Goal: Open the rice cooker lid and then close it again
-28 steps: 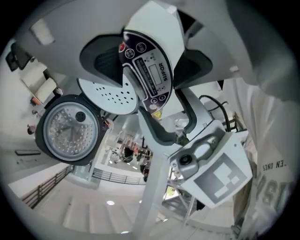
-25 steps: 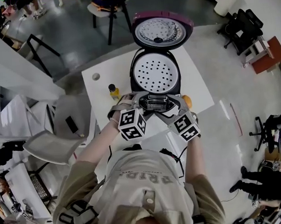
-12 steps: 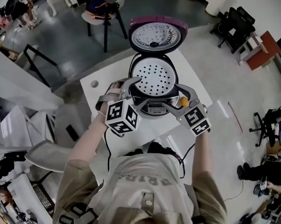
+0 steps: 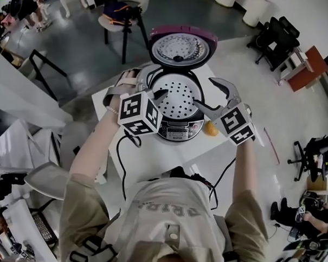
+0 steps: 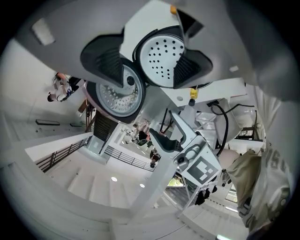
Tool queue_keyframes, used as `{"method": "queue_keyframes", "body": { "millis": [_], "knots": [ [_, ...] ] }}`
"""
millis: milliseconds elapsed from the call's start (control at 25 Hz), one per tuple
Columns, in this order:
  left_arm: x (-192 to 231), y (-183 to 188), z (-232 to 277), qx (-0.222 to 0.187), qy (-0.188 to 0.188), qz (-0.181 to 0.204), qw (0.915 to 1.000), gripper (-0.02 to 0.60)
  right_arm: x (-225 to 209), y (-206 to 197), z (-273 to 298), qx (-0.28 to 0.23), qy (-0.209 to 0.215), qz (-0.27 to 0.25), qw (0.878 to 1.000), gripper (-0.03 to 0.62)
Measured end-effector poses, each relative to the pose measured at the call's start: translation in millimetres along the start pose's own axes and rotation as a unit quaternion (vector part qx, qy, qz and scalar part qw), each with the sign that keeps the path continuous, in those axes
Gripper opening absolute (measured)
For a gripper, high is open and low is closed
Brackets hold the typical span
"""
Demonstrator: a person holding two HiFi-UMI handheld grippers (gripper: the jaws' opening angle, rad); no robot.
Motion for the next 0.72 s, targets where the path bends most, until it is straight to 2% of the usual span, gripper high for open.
{"method": "queue_keyframes", "body": {
  "millis": [320,480,720],
  "knots": [
    [61.9,6.3,25.7,0.032,0.037,0.027,0.9984,0.334,-62.0,12.2,17.3,0.002,0.007,-0.052,0.999,0.325],
    [84.8,8.8,38.6,0.040,0.033,0.023,0.9984,0.334,-90.1,17.8,30.9,0.009,0.012,-0.074,0.997,0.325],
    [110.4,11.1,64.8,0.061,0.028,0.046,0.9967,0.334,-122.2,27.7,52.2,0.025,0.026,-0.114,0.993,0.325]
  ]
}}
Point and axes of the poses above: the fingertips, and each gripper's own axes: z forward along the fingers, x to its left, y out of its top, the point moved 7 cm from there along -z, backward along the fingers, and after that the axes turned 6 degrees about -x, right-handed, at the moved point
